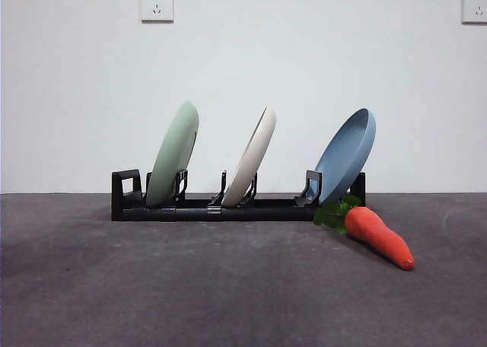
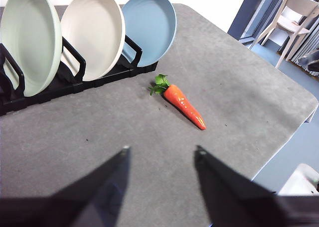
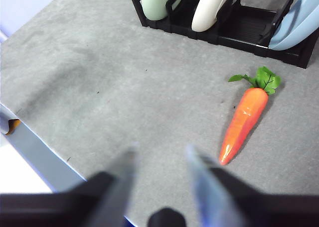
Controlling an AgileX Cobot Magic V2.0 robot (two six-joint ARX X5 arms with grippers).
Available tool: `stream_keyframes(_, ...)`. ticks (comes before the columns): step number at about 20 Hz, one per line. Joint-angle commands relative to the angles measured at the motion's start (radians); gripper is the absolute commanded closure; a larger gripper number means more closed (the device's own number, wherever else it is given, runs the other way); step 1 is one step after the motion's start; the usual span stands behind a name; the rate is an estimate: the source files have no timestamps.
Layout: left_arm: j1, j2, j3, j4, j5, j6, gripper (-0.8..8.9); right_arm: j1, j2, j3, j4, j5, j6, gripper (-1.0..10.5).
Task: Take the green plate from the plate rack,put the plate on the table,take the carrot from the table,put the carrot in the plate
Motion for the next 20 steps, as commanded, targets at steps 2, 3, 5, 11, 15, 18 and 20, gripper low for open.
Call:
stream_keyframes(2, 0.001, 0.011, 0.003, 0.034, -0.022, 0.009, 2.1, 0.003, 0.0, 0.004, 0.002, 0.0, -0.005, 2.5)
stream_keyframes(3, 0.001, 0.02, 0.005, 0.049, -0.035, 0.007, 2.1, 0.003, 0.0, 0.004, 0.002, 0.0, -0.005, 2.5)
stream_keyframes(5, 0.0, 0.047, 0.007, 0.094, -0.043, 0.006, 2.1, 0.003, 0.0, 0.004, 0.002, 0.0, -0.005, 2.5)
stream_keyframes(11, -0.061, 0.274, 0.05, 0.251, -0.063, 0.002, 2.17, 0.003, 0.002, 0.004, 0.002, 0.003, -0.005, 2.5)
stream_keyframes(15, -0.159, 0.5, 0.15, 0.366, -0.189, 0.003, 2.17, 0.003, 0.002, 0.004, 0.001, 0.004, -0.005, 2.5)
stream_keyframes(18, -0.2, 0.692, 0.26, 0.443, -0.238, 0.008, 2.17, 0.003, 0.002, 0.004, 0.0, 0.004, -0.004, 2.5)
stream_keyframes(20, -0.22, 0.819, 0.348, 0.473, -0.264, 0.008, 2.17, 0.003, 0.002, 0.004, -0.002, 0.004, 0.003, 2.5)
